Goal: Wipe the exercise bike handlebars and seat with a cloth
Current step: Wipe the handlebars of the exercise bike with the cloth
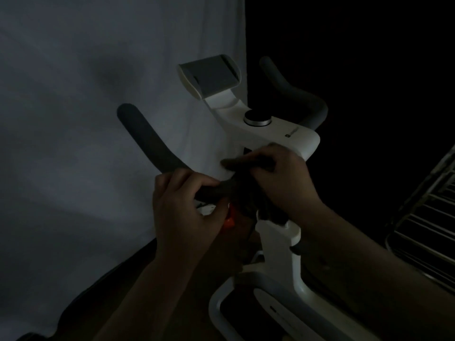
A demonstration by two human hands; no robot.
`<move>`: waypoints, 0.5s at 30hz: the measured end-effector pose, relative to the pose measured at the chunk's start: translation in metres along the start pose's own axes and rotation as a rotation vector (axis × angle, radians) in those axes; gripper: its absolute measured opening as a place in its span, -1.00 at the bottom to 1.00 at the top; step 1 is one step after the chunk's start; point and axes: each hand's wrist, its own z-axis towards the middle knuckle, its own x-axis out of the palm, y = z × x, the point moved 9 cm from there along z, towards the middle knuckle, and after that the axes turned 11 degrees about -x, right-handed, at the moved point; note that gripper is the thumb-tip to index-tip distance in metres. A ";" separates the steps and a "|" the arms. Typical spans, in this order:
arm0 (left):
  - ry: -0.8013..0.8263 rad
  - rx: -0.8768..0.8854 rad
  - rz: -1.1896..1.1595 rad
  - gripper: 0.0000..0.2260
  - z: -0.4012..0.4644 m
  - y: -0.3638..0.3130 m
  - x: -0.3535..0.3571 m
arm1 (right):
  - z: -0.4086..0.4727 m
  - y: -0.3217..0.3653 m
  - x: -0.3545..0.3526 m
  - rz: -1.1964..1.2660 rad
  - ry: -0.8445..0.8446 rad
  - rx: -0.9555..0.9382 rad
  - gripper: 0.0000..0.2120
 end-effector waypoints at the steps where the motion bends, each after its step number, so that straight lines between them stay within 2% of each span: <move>1: 0.000 -0.007 -0.009 -0.77 0.000 0.000 -0.001 | -0.005 -0.001 -0.003 0.005 -0.100 0.036 -0.78; 3: 0.010 -0.019 -0.020 -0.78 -0.002 0.002 -0.002 | -0.023 0.019 0.006 -0.057 -0.175 -0.055 -0.77; 5: 0.037 -0.018 -0.021 -0.75 -0.003 0.003 0.000 | -0.032 0.028 0.016 -0.031 -0.114 -0.147 -0.73; 6: 0.049 -0.015 -0.017 -0.75 -0.003 0.004 0.000 | -0.029 0.020 0.014 0.006 -0.097 -0.130 -0.71; 9: 0.059 -0.016 0.005 -0.74 -0.002 0.006 0.000 | -0.024 0.008 0.002 0.017 -0.205 -0.052 -0.72; 11: 0.057 -0.018 0.016 -0.73 -0.003 0.007 0.000 | -0.029 0.030 0.016 -0.091 -0.150 -0.162 -0.73; 13: 0.047 -0.020 0.018 -0.73 -0.002 0.007 0.000 | -0.032 0.038 0.027 -0.055 -0.073 -0.228 -0.72; 14: 0.046 -0.021 0.021 -0.73 -0.002 0.007 0.001 | -0.032 0.033 0.023 0.008 -0.097 -0.203 -0.71; 15: 0.045 -0.025 0.023 -0.74 -0.002 0.006 0.001 | -0.033 0.024 0.015 0.095 -0.204 -0.142 -0.69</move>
